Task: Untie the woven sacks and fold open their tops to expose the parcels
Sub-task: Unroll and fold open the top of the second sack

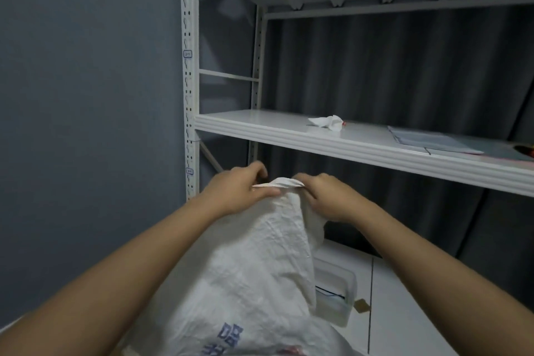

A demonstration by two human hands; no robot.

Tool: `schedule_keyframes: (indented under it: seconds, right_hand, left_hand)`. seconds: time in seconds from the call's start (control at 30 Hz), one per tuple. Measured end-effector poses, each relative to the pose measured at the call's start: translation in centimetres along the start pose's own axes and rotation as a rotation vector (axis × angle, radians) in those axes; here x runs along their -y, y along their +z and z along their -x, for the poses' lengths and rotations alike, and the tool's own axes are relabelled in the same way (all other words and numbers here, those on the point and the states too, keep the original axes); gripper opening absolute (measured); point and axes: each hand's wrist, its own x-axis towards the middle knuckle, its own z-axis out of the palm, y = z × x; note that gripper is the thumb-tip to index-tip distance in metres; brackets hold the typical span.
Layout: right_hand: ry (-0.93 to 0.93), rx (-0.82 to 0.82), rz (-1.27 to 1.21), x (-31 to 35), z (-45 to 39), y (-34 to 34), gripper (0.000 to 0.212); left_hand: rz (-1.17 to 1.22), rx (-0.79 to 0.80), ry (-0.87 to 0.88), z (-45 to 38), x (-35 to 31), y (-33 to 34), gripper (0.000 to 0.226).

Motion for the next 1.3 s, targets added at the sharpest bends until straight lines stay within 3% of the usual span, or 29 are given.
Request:
schedule_keyframes:
  seconds: [0.03,0.07,0.1,0.17,0.23,0.3,0.37,0.4,0.47,0.5,0.57,0.67,0.73,0.8,0.87,0.9,0.97,1.03,1.07,1.13,1.17,1.2,1.23,1.3]
  right_hand:
    - [-0.010,-0.028,0.134,0.0,0.1,-0.1,0.030]
    - [-0.011,-0.018,0.179,-0.1,0.1,-0.2,0.034]
    - [-0.016,0.025,0.151,-0.1,0.0,-0.5,0.038]
    - [-0.007,0.145,-0.151,0.0,0.0,-1.1,0.037]
    - [-0.026,0.157,-0.352,0.0,0.3,-0.9,0.019]
    - [-0.043,-0.011,-0.131,-0.2,0.6,-0.4,0.016]
    - [-0.036,-0.165,0.183,-0.4,1.0,0.4,0.028]
    - [-0.033,-0.208,0.216,-0.4,1.2,0.5,0.035]
    - [-0.038,-0.216,0.095,-0.2,1.4,0.0,0.043]
    - [-0.056,-0.192,0.019,-0.1,1.5,-0.5,0.046]
    - [-0.072,-0.094,-0.157,-0.3,1.7,-1.3,0.046]
    - [-0.053,0.015,-0.551,-0.4,1.9,-1.7,0.022]
    - [-0.107,-0.105,-0.373,-0.4,1.8,-1.3,0.019]
    - [-0.247,-0.326,0.058,-0.6,1.7,-0.5,0.014]
    - [-0.322,-0.439,0.288,-0.7,1.9,0.2,0.016]
    - [-0.303,-0.402,0.254,-0.5,2.1,0.1,0.019]
    - [-0.217,-0.263,0.065,0.2,2.4,-0.6,0.020]
    - [-0.182,-0.093,-0.037,0.6,2.3,-0.6,0.018]
    - [-0.187,-0.071,0.062,0.7,2.3,-0.7,0.021]
    - [-0.154,-0.124,0.387,0.6,2.3,-0.4,0.037]
    - [-0.137,-0.152,0.438,0.4,2.4,-0.4,0.045]
    - [-0.112,-0.131,0.386,0.4,2.3,-0.6,0.051]
    - [-0.094,-0.067,0.211,0.5,2.3,-0.8,0.054]
    - [-0.124,0.125,-0.211,1.1,2.3,-1.1,0.044]
  left_hand:
    - [0.139,0.073,-0.087,-0.2,-0.1,0.3,0.036]
    - [0.112,0.116,-0.071,-0.4,-0.2,0.5,0.032]
    - [-0.079,0.105,-0.009,-0.6,-0.5,0.7,0.028]
    - [-0.482,0.011,0.140,-0.5,-1.0,0.7,0.017]
    - [-0.589,-0.135,0.305,-0.8,-0.9,0.6,0.025]
    - [-0.399,-0.127,0.220,-0.7,-1.1,0.1,0.045]
    - [-0.121,0.084,-0.037,-0.6,-1.0,-0.1,0.049]
    - [0.045,0.167,-0.110,-0.7,-0.7,0.1,0.046]
    - [0.211,0.170,-0.099,-0.6,-0.5,0.5,0.041]
    - [0.180,0.131,-0.059,-0.6,-0.7,0.5,0.039]
    - [-0.109,0.040,0.051,-0.4,-0.9,0.5,0.037]
    - [-0.485,-0.038,0.185,-0.4,-1.1,0.1,0.037]
    - [-0.509,-0.018,0.183,-0.5,-1.3,0.1,0.054]
    - [-0.170,0.065,0.057,-0.3,-1.4,0.0,0.054]
    - [0.137,0.172,0.006,-0.4,-1.3,0.0,0.043]
    - [0.052,0.166,0.051,-0.4,-1.3,-0.1,0.038]
    - [-0.348,0.014,0.185,-0.3,-1.5,0.0,0.028]
    - [-0.430,-0.101,0.250,-0.1,-1.8,0.1,0.027]
    - [-0.323,-0.056,0.183,-0.1,-2.0,-0.1,0.030]
    - [0.149,0.207,-0.041,0.0,-2.0,-0.9,0.032]
    - [0.323,0.307,-0.106,0.0,-2.0,-1.2,0.030]
    - [0.332,0.350,-0.114,0.0,-2.0,-1.2,0.029]
    - [0.222,0.347,-0.091,0.0,-2.1,-1.0,0.030]
    - [-0.350,0.196,0.066,-0.1,-2.6,-0.5,0.036]
